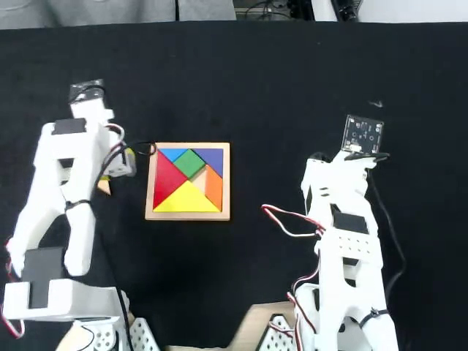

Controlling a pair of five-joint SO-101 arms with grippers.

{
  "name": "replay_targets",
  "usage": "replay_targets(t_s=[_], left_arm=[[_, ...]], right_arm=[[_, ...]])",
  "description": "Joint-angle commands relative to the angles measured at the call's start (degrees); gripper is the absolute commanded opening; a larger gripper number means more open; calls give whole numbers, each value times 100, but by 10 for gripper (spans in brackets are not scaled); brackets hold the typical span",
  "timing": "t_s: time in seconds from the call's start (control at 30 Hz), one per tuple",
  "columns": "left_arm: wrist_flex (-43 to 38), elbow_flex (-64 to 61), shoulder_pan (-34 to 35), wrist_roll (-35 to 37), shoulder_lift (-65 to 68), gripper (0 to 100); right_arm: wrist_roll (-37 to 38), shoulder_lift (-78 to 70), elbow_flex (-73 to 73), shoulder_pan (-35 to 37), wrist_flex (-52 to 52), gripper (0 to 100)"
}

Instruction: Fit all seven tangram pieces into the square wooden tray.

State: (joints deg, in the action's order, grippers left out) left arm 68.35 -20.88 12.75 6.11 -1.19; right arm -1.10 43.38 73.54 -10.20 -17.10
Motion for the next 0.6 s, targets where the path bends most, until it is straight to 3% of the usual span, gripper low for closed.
replay_targets(t_s=[0.0,0.13,0.37,0.57], left_arm=[[-70,154,602,44,-211,193],[-448,13,1015,44,273,267],[-730,611,1033,35,1679,263],[-413,1279,910,0,2259,263]], right_arm=[[62,154,-22,114,114,15],[62,154,-31,114,114,15],[62,145,-22,114,105,15],[62,145,-22,114,105,15]])
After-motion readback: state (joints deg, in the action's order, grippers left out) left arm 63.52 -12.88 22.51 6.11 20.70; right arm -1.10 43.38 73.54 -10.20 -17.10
